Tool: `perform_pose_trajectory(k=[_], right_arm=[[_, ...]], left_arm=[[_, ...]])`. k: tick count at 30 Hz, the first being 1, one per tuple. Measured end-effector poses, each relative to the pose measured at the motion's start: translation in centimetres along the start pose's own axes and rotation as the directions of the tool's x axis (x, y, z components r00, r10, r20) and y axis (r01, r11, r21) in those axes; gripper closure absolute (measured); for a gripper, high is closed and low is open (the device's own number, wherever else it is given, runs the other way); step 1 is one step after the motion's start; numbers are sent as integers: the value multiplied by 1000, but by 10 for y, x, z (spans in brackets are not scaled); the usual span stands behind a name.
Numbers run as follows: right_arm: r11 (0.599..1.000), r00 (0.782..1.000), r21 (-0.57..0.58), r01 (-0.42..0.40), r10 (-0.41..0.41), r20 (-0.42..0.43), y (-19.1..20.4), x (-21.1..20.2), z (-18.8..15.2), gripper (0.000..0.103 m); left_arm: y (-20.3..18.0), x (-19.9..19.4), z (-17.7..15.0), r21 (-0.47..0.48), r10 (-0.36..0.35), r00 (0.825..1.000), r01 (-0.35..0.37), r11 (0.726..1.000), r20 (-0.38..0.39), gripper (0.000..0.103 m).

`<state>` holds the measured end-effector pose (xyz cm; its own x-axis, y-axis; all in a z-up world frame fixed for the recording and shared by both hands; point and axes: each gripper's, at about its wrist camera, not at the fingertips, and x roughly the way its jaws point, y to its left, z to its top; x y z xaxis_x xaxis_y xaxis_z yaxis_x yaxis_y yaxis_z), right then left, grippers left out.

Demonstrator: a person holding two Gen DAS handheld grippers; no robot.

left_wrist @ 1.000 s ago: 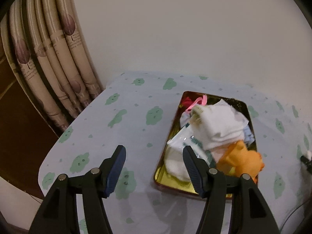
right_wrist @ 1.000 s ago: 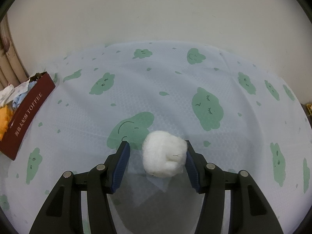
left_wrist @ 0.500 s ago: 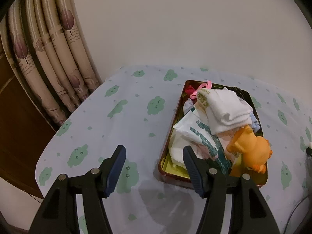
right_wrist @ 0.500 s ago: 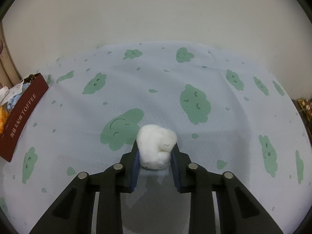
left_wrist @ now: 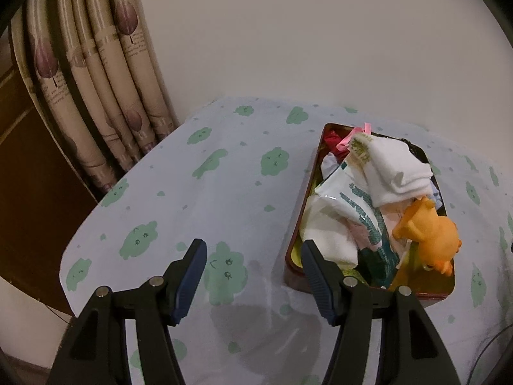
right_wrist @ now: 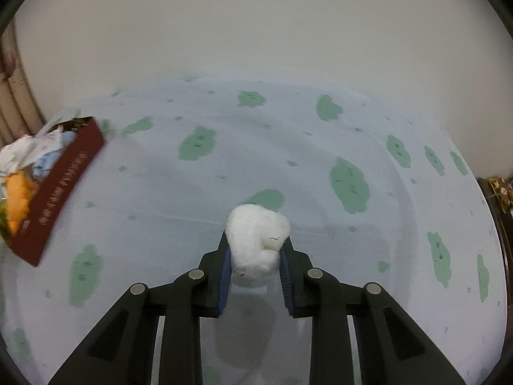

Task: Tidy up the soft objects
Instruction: 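Carry the cotton ball into the tin and open the right gripper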

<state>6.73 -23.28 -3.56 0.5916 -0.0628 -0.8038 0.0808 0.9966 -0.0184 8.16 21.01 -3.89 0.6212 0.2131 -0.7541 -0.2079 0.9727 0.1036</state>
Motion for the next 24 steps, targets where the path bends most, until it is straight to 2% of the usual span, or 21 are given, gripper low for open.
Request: perform_pose_trajectory(k=[5,10,14,24], right_arm=[[994,997,-83,-76,78,18,49,-19,10,79],[967,984,-190,-170,176,20,109,-34,16,79],[931,967,-270,-245,254,-3,159,-43,19,79],[834,928,-420,-357,368,-57,252,-55,16,79]], left_arm=[[6,0,1,-20,14,1000,-14,1000,4,41],[12,-1,1,-42,17,1000,-16,999,8,41],[20,-2,2,-70,21,1000,-20,997,13,41],[43,-1,6,-137,43,999,-42,990,8,41]])
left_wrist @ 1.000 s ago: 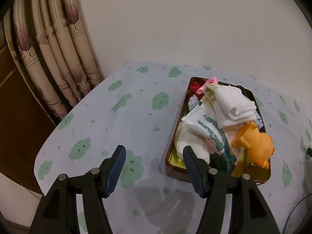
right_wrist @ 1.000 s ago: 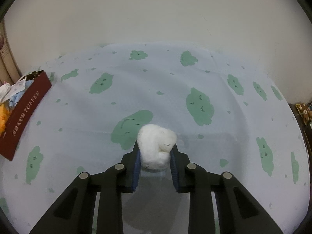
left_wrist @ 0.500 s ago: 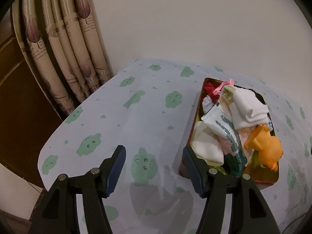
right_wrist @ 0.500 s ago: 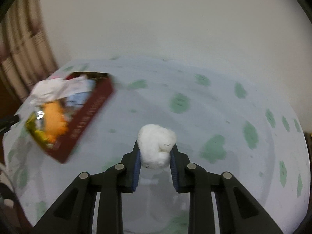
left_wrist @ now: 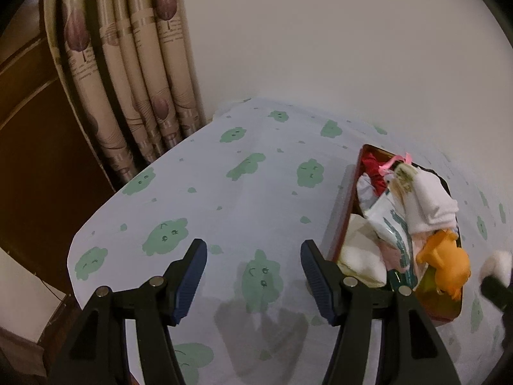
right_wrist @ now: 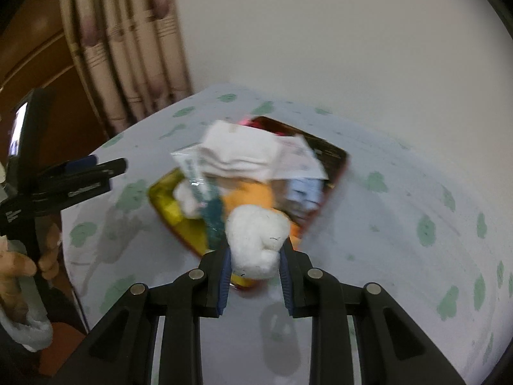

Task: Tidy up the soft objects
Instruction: 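Carry the cotton ball into the tin and open the right gripper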

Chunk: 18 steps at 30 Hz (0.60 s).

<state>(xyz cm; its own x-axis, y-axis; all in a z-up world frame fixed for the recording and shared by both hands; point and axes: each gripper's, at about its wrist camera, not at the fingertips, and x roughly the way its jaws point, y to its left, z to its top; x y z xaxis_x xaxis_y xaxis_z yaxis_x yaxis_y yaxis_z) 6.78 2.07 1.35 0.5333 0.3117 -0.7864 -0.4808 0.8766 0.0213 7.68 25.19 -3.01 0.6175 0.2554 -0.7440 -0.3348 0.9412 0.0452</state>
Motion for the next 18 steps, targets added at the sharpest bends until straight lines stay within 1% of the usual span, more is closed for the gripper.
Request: perform_pose_trajectory(k=[5,10,15,18], right_arm=[[999,999,-42,-32,31,-23,25,23,9,79],[998,998,-43,-55,53,-45,34,44,15,79],[998,997,-51,-48,45,-65,39,61,19,79],[998,997,-59,-31,27,-70,40,69,20,79]], left_arm=[[9,1,2,-33,6,1000,-6,999,-4,41],[20,4,3,-71,15,1000,-17,997,-20,41],[28,10,3,-109,6,999,-11,994,-43,41],[28,9,3,-109,7,999,-12,994,-40,41]])
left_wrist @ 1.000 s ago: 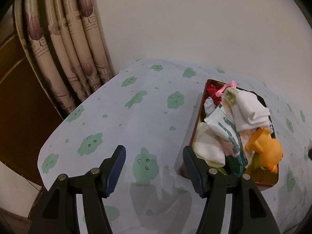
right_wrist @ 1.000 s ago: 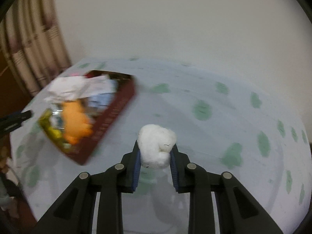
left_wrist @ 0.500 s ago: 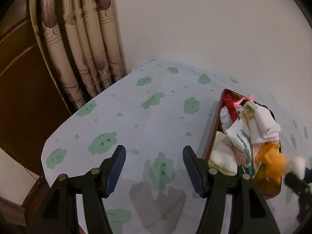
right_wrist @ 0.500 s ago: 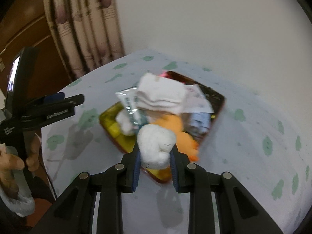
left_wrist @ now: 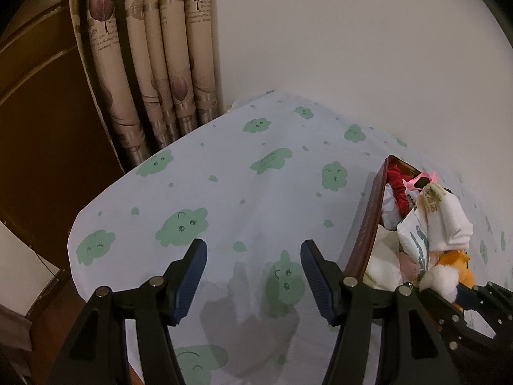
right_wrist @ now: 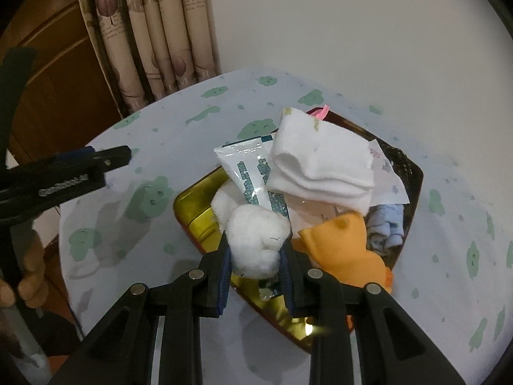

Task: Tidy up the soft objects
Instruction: 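Carry the cotton ball into the tin and open the right gripper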

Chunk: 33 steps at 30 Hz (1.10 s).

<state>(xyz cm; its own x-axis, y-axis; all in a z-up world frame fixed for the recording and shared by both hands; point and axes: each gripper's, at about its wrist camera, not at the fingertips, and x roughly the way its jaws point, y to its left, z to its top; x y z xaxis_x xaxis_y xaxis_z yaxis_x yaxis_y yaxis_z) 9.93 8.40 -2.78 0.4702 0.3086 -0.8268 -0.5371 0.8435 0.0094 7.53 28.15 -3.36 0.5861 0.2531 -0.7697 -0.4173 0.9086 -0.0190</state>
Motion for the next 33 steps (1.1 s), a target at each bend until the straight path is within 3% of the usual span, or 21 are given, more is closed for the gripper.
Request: perform_pose_trajectory(k=[13,19,24,31,33], right_arm=[[997,997,-11,73,-73,5,-5,21,7,78],[998,998,1,57,-57,2,-1,19,4,74],[998,998,8,57,-58,13,4,14,3,57],[997,997,30,69,-70,42,3,-3,5,46],[996,996,50,69,-71,57,2,-12,5,38]], left_arm=[[-3,4,-1,18,25,1000,-24,1000,-8,41],[-2,4,-1,18,24,1000,-24,1000,-9,41],[-2,5,-1,20,22,1000,-21,1000,-9,41],[-3,4,-3,25,16,1000,-16,1000,-2,41],[-5,4,-4,31,15,1000,-15,999,-2,41]])
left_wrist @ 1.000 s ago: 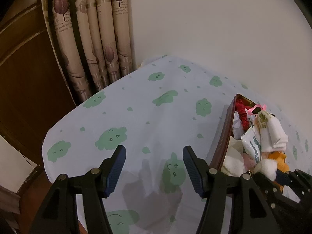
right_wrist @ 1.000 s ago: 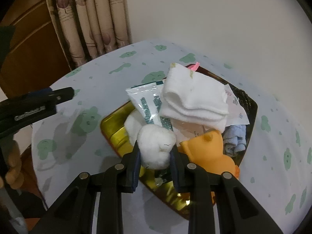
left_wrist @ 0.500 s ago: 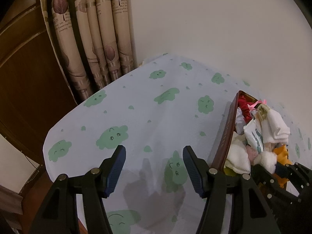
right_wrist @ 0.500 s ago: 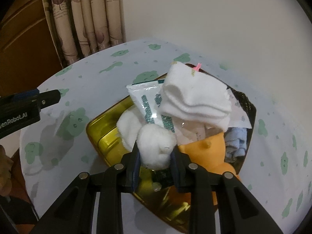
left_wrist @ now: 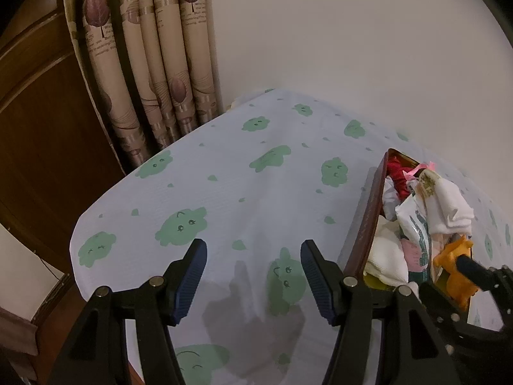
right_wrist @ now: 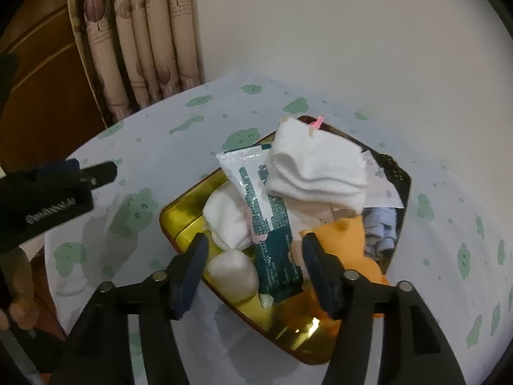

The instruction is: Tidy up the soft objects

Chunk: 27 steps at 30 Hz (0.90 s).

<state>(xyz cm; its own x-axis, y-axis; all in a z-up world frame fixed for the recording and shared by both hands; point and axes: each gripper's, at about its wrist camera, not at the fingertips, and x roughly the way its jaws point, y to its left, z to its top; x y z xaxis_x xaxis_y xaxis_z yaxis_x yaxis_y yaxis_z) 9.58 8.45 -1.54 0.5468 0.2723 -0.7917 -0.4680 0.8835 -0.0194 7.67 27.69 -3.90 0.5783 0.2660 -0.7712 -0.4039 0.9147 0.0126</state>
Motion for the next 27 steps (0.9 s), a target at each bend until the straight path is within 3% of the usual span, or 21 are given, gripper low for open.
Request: perform_pose_trajectory(k=[9,12,18,27], right_arm=[[994,995,70,84,-88,55,-1,-41,-14,15],[989,992,88,116,-119,39,-2,-45,-22,13],[983,994,148,107,-107,-7,-10,-41,-35,10],[983,994,145,111,-109,-24,-10,-38,-37,8]], left_arm=[[-14,-4,-4,48,2,1000,-3,999,11,41],[-16,-3,-4,54,-8,1000,8,998,4,41],[-22,-6,-6,76,-23,1000,23,997,7,41],[-28,-7,-7,103,-32,999,31,994,8,41]])
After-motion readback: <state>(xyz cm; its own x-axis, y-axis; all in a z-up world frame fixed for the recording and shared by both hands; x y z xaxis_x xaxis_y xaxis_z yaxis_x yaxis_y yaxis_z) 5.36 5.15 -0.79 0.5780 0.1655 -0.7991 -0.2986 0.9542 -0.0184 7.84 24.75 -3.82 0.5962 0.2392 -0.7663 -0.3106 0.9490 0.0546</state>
